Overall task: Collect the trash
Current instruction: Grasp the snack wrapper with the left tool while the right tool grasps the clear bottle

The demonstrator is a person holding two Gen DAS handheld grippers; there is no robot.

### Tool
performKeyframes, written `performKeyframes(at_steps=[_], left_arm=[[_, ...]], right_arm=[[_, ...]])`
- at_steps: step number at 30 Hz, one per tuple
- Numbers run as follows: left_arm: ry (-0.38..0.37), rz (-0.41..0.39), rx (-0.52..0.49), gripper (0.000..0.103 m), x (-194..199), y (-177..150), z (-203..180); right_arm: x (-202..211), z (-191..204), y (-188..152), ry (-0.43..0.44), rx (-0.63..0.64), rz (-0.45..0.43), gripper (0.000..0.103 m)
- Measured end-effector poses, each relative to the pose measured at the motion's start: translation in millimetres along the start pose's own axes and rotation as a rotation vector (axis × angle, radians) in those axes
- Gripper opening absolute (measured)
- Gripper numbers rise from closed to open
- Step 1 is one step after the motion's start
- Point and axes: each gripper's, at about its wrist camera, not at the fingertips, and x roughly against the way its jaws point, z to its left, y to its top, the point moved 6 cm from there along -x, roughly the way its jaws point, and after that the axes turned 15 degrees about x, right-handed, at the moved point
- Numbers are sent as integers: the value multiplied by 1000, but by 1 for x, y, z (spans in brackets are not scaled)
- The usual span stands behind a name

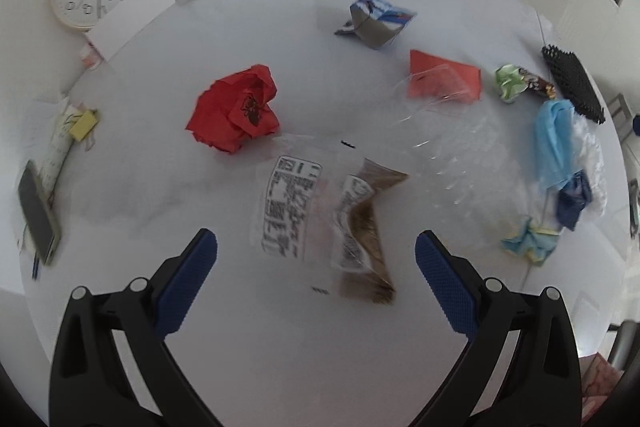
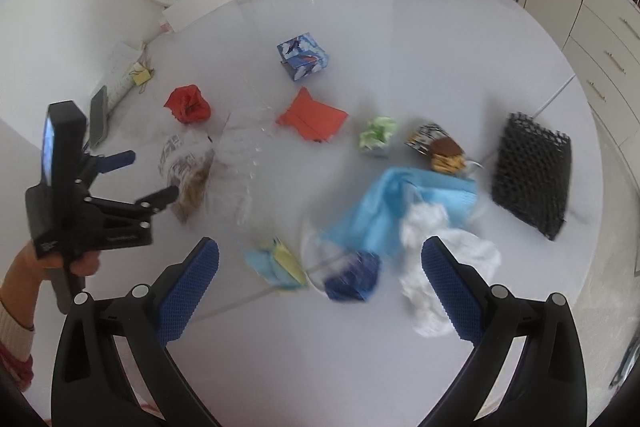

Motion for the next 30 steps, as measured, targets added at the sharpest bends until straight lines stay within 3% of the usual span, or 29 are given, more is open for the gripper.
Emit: performKeyframes(at_steps=[4,6,7,12,19,23,27,28,30], left_arm=[[-25,44,-94,95,-30,6,0],[-34,57,-129,88,-38,7,-2],[-39,71,-136,79,-43,7,-2],[-124,97,-21,56,-49,12,8],[-131,13,84,53,-17,6,35],[-109,-24,147,53,10,-3,52],[-86,-31,207,53,27,-20,60],[-82,-31,219,53,31,-25,62],[-69,-35,227,53,35,-30,62]], right_arm=[[-15,8,16,-5,-20,18,101],[-23,11,21,-2,-35,32,101],[-26,14,24,-3,-40,41,101],[-45,26,34,11,-67,79,101],[-87,47,55,28,-129,117,101],[-117,55,67,-8,-169,148,101],[-139,65,70,-73,-122,188,100],[-143,67,70,-83,-104,187,96],[-147,70,69,-72,-79,189,65]])
